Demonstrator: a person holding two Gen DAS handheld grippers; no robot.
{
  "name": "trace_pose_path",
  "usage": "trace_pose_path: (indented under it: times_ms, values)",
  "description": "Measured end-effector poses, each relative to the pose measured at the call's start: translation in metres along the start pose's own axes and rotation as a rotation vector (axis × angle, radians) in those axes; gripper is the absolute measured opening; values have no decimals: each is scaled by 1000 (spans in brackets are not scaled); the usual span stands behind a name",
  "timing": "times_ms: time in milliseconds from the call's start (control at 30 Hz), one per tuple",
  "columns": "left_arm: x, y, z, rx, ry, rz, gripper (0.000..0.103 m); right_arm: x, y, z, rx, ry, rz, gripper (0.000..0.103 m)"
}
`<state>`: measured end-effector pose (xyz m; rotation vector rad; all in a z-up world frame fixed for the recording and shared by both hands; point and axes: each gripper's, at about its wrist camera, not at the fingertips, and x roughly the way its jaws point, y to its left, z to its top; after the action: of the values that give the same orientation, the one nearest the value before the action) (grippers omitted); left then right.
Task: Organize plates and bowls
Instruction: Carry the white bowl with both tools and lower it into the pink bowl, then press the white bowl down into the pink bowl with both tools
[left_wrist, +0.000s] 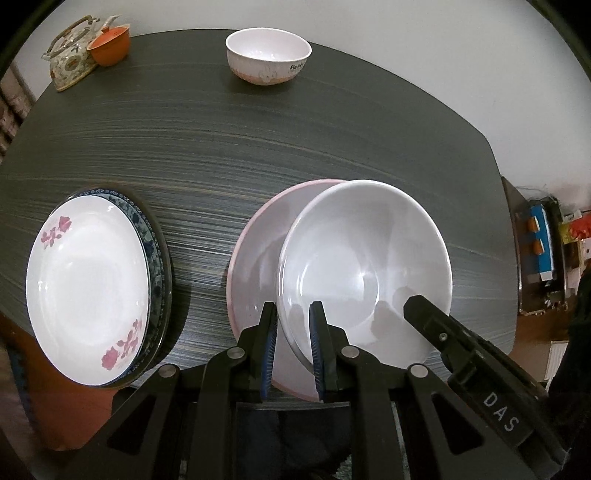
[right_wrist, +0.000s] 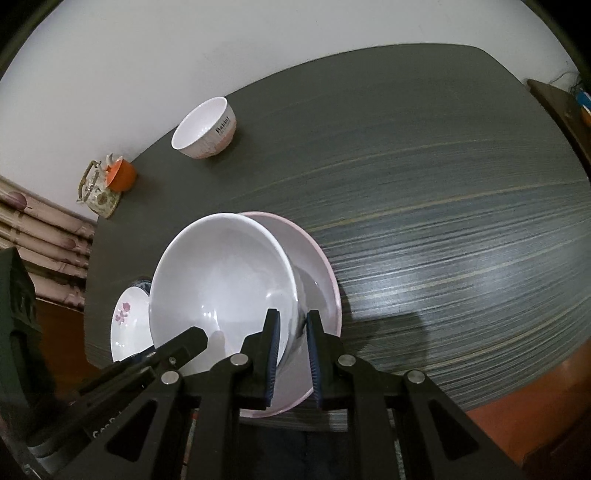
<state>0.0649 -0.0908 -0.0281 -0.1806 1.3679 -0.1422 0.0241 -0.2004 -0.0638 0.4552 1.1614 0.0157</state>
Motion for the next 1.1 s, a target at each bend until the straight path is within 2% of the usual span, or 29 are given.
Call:
trace_pose_path:
  times_ms: [633, 1100]
  values:
    - [20, -13, 1, 33, 32, 50, 16, 15, 5, 4, -32, 26, -46, 16]
    - [25, -13, 2, 34, 48, 43, 19, 17, 10, 4, -46, 27, -75, 18]
